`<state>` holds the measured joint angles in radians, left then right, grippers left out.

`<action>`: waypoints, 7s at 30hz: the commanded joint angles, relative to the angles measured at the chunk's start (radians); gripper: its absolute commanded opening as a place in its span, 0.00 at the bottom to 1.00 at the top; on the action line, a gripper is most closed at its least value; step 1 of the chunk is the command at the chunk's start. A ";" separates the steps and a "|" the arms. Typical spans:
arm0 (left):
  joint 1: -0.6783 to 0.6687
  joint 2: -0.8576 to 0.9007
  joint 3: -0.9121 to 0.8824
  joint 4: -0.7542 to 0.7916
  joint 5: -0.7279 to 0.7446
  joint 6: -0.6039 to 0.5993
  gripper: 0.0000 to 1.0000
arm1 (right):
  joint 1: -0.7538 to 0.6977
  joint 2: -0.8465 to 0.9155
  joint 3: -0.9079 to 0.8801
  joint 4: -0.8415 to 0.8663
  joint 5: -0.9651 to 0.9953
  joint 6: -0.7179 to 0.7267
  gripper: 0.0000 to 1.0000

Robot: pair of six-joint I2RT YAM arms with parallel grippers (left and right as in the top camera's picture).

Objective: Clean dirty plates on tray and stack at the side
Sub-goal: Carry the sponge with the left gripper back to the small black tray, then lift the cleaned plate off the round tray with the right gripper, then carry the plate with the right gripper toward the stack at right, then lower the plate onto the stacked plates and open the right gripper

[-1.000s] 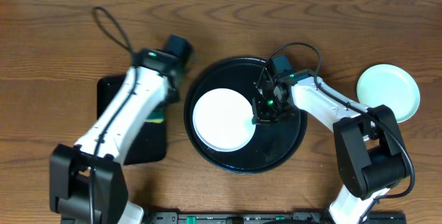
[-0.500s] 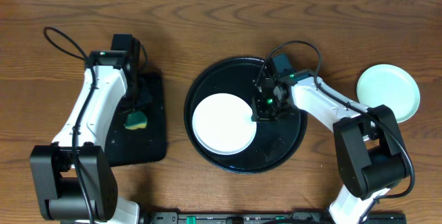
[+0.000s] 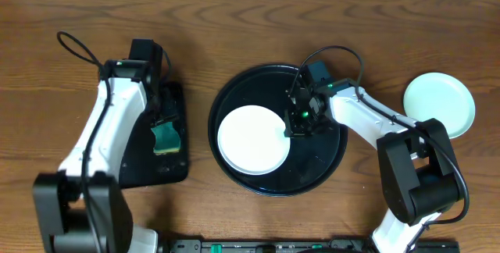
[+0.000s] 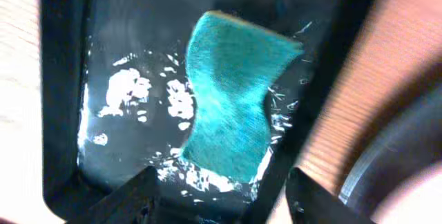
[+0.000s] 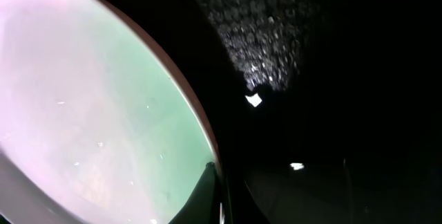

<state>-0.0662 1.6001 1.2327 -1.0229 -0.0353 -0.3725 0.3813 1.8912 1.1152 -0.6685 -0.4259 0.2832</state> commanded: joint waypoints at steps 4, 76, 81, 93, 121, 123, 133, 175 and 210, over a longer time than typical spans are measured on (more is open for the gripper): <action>-0.120 -0.293 0.026 -0.032 0.002 0.013 0.78 | -0.017 -0.043 0.007 0.068 0.036 -0.027 0.01; -0.180 -0.307 0.026 -0.142 -0.002 -0.006 0.79 | 0.603 -0.401 0.187 -0.143 1.773 -0.552 0.01; -0.180 -0.307 0.026 -0.139 -0.002 -0.006 0.79 | 0.662 -0.401 0.187 -0.142 1.788 -0.604 0.01; -0.180 -0.307 0.026 -0.139 -0.002 -0.006 0.80 | 0.681 -0.401 0.187 -0.109 1.799 -0.650 0.01; -0.180 -0.307 0.026 -0.151 -0.002 -0.005 0.80 | -0.055 -0.406 0.092 -0.097 0.441 -0.037 0.01; -0.180 -0.307 0.026 -0.151 -0.002 -0.005 0.79 | -0.192 -0.406 0.092 -0.075 0.320 -0.005 0.01; -0.180 -0.307 0.026 -0.149 -0.002 -0.005 0.80 | -0.809 -0.362 0.080 -0.104 0.060 0.003 0.01; -0.180 -0.307 0.026 -0.148 -0.002 -0.006 0.80 | -0.472 -0.105 -0.080 0.211 0.039 -0.074 0.06; -0.180 -0.307 0.026 -0.161 -0.002 -0.005 0.80 | -0.946 -0.418 -0.082 -0.066 0.287 0.201 0.01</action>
<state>-0.2436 1.2926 1.2495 -1.1763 -0.0288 -0.3695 -0.5106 1.4544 1.0313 -0.7357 -0.1680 0.4404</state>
